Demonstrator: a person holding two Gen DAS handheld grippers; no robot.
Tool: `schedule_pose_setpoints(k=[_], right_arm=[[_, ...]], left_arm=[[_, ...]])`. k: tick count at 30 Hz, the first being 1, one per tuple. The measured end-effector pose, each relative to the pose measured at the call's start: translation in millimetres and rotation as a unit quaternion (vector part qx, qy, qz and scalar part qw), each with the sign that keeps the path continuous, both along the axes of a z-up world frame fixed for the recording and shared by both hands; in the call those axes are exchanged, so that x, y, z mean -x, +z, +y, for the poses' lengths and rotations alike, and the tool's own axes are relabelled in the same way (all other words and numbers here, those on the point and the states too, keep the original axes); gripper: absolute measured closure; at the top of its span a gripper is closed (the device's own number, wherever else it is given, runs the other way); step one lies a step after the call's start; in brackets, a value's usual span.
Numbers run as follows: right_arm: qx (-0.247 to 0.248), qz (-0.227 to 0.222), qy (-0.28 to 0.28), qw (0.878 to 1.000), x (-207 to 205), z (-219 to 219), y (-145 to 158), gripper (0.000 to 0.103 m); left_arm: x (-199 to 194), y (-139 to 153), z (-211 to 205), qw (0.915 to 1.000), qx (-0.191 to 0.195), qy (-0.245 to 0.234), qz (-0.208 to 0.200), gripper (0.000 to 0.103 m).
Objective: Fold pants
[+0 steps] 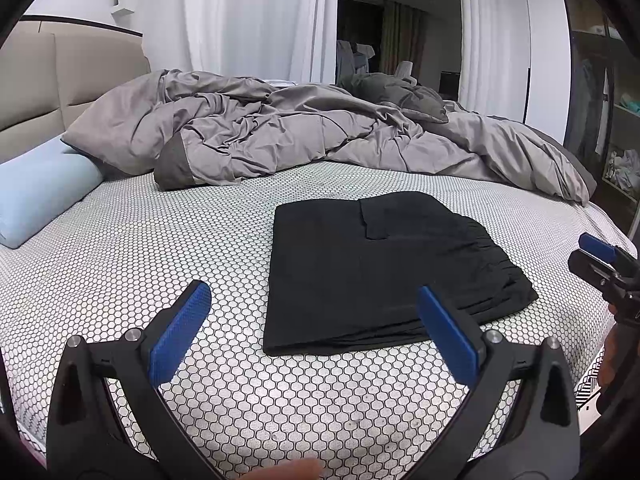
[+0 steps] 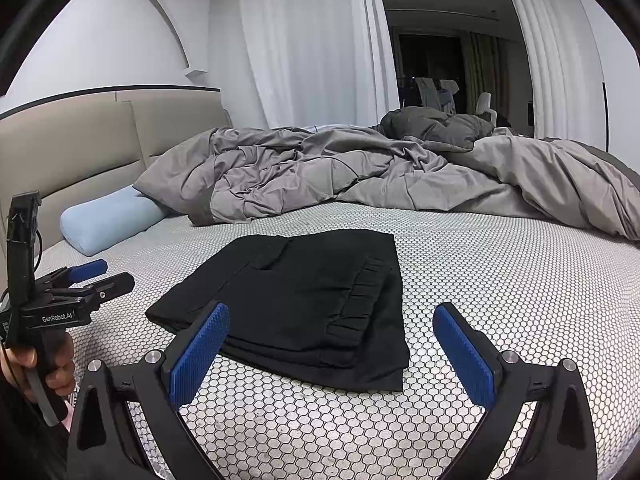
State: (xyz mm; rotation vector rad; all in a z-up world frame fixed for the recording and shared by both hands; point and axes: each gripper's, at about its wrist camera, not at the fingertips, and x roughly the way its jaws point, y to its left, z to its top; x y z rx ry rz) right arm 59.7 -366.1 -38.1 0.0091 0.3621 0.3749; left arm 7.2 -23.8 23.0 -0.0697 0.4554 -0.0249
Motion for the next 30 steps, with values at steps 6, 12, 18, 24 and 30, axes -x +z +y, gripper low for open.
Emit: schedule_pose_setpoints(k=[6, 12, 18, 24, 30], right_arm=[[0.0, 0.0, 0.0, 1.0, 0.0, 0.8, -0.1, 0.0], [0.0, 0.001, 0.0, 1.0, -0.5, -0.5, 0.2, 0.0], [0.0, 0.0, 0.001, 1.0, -0.4, 0.0, 0.1, 0.0], [0.0, 0.0, 0.001, 1.0, -0.3, 0.0, 0.3, 0.0], [0.001, 0.0, 0.001, 1.0, 0.0, -0.1, 0.2, 0.0]], left_arm=[[0.5, -0.2, -1.1, 1.0, 0.0, 0.0, 0.0, 0.001], [1.0, 0.4, -2.0, 1.0, 0.0, 0.001, -0.001, 0.001], [2.4, 2.4, -5.1, 1.0, -0.001, 0.003, -0.001, 0.001], [1.9, 3.6, -3.5, 1.0, 0.0, 0.002, -0.002, 0.001], [1.8, 4.2, -3.3, 1.0, -0.001, 0.001, -0.002, 0.001]])
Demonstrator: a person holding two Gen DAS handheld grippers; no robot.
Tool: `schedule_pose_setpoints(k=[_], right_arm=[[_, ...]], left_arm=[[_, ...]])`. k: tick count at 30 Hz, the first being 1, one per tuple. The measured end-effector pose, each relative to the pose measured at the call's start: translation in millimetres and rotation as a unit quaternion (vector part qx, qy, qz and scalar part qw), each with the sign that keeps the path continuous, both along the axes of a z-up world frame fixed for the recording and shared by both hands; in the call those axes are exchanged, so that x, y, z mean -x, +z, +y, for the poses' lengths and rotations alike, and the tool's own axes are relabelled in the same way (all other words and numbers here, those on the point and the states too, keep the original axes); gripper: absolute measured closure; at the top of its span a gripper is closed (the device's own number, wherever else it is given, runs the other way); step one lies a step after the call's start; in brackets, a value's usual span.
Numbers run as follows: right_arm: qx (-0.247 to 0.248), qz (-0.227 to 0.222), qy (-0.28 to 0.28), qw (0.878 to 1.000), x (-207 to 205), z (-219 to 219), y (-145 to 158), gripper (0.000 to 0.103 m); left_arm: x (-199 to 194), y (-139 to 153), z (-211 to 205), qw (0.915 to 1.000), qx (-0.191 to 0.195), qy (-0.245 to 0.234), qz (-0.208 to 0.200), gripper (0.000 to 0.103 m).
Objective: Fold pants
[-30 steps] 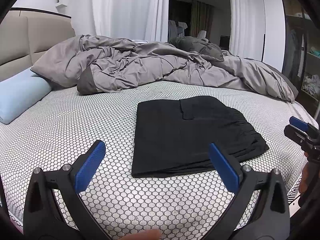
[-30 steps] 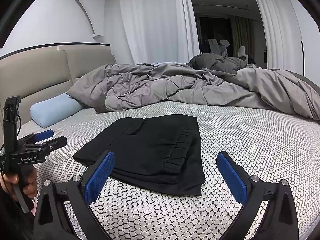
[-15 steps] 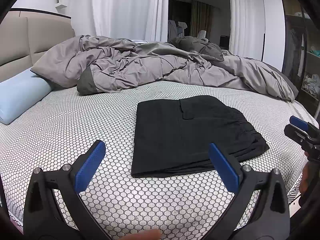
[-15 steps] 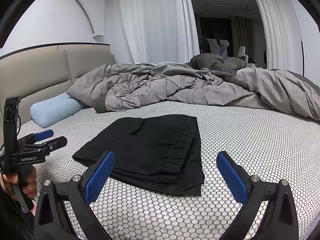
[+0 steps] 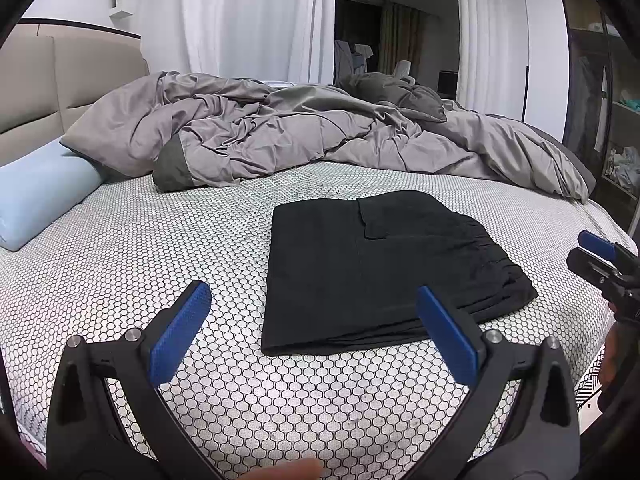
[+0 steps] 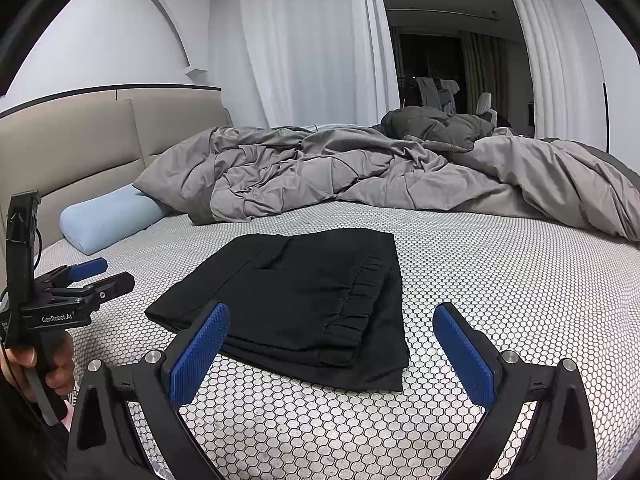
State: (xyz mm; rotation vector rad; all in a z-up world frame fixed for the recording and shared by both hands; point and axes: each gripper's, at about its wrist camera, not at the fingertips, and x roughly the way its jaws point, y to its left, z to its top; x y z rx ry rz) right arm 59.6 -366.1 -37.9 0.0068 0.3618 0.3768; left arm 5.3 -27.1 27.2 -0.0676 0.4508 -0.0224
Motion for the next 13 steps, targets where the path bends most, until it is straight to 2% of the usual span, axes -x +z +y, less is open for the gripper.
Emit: schedule_pose_setpoints(k=[13], right_arm=[[0.002, 0.0, 0.004, 1.0, -1.1, -4.2, 0.1, 0.0]], left_arm=[[-3.0, 0.2, 6.2, 1.0, 0.0, -0.007, -0.002, 0.001]])
